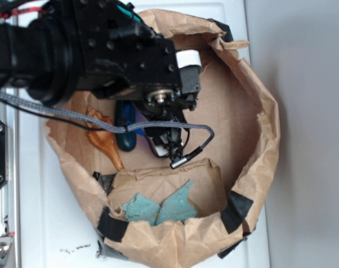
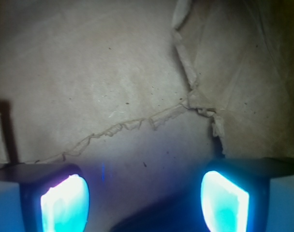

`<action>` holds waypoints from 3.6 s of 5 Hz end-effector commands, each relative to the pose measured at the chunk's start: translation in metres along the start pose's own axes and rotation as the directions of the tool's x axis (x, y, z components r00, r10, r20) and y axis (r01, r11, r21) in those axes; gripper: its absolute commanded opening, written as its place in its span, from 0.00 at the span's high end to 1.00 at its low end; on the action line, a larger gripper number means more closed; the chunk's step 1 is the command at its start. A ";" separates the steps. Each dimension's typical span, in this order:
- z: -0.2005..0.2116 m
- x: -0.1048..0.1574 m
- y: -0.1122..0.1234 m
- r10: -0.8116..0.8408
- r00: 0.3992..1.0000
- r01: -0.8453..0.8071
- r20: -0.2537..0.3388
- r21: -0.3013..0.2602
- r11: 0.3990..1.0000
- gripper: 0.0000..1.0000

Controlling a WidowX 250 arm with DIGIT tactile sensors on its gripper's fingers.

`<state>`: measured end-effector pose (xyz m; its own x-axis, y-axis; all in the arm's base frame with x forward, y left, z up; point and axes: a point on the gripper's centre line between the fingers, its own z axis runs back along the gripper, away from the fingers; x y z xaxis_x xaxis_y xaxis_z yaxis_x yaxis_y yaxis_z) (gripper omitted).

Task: Grab the plastic pickle.

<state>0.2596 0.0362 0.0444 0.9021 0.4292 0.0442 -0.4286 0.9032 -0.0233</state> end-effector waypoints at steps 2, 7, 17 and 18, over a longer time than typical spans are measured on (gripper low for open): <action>0.030 -0.012 0.006 0.087 0.995 -0.089 -0.041 -0.064 0.994 0.00; 0.010 -0.023 0.008 0.472 0.879 -0.476 -0.064 -0.182 0.861 0.00; 0.032 0.000 0.000 0.231 0.973 -0.224 0.004 -0.219 0.950 1.00; 0.074 0.006 -0.001 0.055 0.998 -0.058 -0.020 -0.182 0.982 1.00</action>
<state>0.2557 0.0324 0.0996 0.8809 0.4707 -0.0497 -0.4709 0.8610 -0.1920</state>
